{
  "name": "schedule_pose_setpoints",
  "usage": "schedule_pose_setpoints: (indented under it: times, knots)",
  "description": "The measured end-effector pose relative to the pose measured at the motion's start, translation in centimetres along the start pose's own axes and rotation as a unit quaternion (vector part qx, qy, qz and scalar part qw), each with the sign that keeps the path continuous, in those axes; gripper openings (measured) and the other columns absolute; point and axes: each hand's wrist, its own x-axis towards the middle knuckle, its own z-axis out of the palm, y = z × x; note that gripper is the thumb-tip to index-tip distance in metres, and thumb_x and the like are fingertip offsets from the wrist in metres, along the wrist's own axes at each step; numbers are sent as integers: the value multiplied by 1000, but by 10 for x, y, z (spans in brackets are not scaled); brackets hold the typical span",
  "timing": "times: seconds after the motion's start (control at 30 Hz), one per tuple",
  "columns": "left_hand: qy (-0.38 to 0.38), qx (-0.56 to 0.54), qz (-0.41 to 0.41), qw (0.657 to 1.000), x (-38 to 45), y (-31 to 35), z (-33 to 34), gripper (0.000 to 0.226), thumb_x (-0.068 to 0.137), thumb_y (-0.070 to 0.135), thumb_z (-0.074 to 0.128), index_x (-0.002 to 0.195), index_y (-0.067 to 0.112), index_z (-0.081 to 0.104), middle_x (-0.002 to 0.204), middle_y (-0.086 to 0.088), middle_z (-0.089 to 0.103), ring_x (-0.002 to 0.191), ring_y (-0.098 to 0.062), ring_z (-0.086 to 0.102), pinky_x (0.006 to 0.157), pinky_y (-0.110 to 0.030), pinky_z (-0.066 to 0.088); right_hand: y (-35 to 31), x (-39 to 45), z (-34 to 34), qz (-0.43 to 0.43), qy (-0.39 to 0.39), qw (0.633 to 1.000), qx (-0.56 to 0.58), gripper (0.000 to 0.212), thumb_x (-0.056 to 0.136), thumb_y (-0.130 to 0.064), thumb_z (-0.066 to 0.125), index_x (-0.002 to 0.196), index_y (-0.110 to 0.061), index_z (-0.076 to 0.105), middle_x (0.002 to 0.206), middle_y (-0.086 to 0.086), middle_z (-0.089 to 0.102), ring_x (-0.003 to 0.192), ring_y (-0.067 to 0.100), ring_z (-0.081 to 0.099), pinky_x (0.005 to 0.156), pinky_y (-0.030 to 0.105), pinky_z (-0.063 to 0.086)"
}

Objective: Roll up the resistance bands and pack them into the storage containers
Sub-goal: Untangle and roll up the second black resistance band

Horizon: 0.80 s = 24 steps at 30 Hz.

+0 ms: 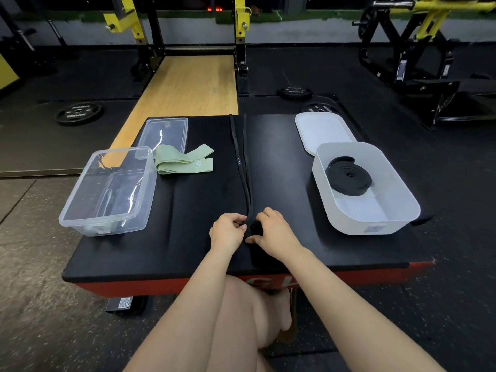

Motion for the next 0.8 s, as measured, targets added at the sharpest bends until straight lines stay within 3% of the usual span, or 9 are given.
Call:
schedule_pose_setpoints:
  times: [0.13, 0.3, 0.43, 0.57, 0.7, 0.8]
  knots:
    - [-6, 32, -13, 999, -1, 3, -4, 19, 90, 23, 59, 107, 22, 67, 107, 4, 65, 107, -16, 57, 103, -36, 38, 4, 3, -8, -16, -38, 999, 4, 60, 81, -36, 71, 130, -8, 49, 119, 3, 47, 115, 20, 39, 96, 28, 36]
    - [-8, 50, -28, 998, 3, 3, -5, 9, 90, 26, 60, 84, 23, 66, 80, 9, 58, 96, -19, 59, 97, -35, 41, 10, 8, -16, -46, -89, 995, -6, 67, 80, -33, 73, 137, -11, 45, 126, 1, 45, 120, 19, 38, 99, 25, 33]
    - [-13, 51, -53, 997, 6, 4, -5, 10, 87, 26, 63, 78, 25, 61, 84, 6, 62, 97, -19, 58, 92, -34, 45, 11, 13, -22, -76, -111, 991, -27, 67, 79, -32, 73, 138, -13, 45, 126, 1, 47, 118, 19, 39, 99, 26, 33]
    - [-6, 130, -45, 991, 7, 12, -4, 8, 90, 30, 58, 83, 28, 56, 93, 5, 67, 96, -17, 59, 94, -31, 36, 12, 13, -21, -89, -114, 988, -55, 68, 82, -37, 70, 139, -12, 41, 127, 2, 44, 119, 20, 39, 101, 31, 37]
    - [-7, 153, -52, 987, 9, 14, -3, 7, 90, 31, 57, 84, 28, 54, 97, 4, 68, 101, -17, 58, 92, -31, 34, 13, 6, -16, -44, -81, 995, -31, 70, 81, -43, 69, 138, -13, 40, 129, 2, 42, 123, 20, 37, 103, 30, 34]
    - [0, 140, -53, 989, 10, 12, -1, 3, 90, 29, 57, 90, 28, 55, 101, 6, 67, 102, -16, 58, 94, -30, 34, 12, -2, -11, 5, -24, 999, -24, 68, 77, -51, 70, 127, -11, 47, 120, 2, 46, 116, 20, 42, 97, 28, 37]
